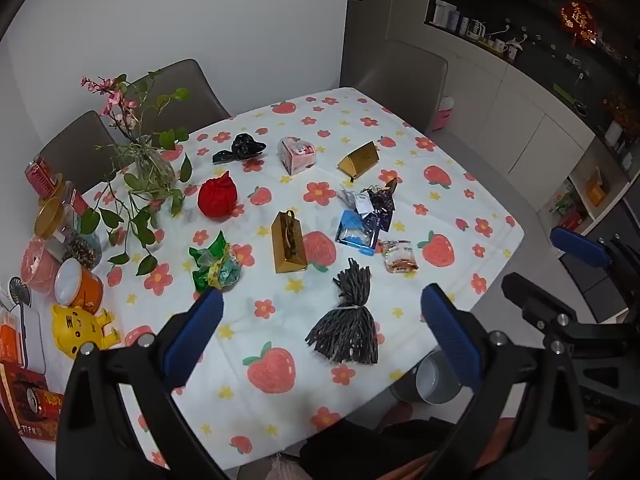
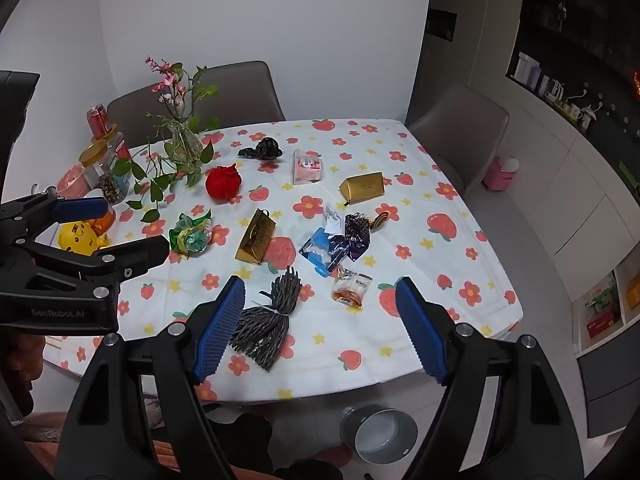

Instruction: Collect trash

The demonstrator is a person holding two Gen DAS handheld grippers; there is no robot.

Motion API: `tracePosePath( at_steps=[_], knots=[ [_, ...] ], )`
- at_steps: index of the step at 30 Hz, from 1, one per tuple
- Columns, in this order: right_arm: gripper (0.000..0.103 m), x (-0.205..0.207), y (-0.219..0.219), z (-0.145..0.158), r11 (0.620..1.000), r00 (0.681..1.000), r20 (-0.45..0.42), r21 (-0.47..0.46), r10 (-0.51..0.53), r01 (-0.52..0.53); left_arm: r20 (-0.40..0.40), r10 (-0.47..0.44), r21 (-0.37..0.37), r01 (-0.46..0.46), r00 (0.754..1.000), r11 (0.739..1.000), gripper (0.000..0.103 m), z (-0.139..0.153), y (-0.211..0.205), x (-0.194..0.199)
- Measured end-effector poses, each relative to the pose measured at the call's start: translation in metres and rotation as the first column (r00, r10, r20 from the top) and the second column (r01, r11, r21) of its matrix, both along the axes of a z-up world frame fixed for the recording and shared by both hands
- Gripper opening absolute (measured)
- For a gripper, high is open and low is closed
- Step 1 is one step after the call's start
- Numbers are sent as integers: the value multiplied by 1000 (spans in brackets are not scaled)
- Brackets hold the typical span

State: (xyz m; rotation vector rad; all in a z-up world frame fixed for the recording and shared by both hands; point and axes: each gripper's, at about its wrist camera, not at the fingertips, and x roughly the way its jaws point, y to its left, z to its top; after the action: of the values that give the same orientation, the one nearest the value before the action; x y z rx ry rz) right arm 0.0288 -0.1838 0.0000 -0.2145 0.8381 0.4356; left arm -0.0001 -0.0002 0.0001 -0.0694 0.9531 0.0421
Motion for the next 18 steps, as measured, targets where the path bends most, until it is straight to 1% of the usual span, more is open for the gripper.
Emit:
tracePosePath(
  at_steps=[9, 17, 18],
  knots=[
    [75, -1, 0, 0, 1000, 1000, 7, -4, -3, 3, 0, 9, 0, -9, 1000, 1000, 99, 1, 1, 0],
    [75, -2, -1, 1, 1000, 1000, 9, 2, -6, 6, 1, -6, 1, 6, 1000, 1000, 99, 0, 2, 1],
    [75, -2, 0, 0, 1000, 1000, 10, 1, -6, 6, 1, -3, -1, 3, 1000, 1000, 99, 4, 3, -1]
  ],
)
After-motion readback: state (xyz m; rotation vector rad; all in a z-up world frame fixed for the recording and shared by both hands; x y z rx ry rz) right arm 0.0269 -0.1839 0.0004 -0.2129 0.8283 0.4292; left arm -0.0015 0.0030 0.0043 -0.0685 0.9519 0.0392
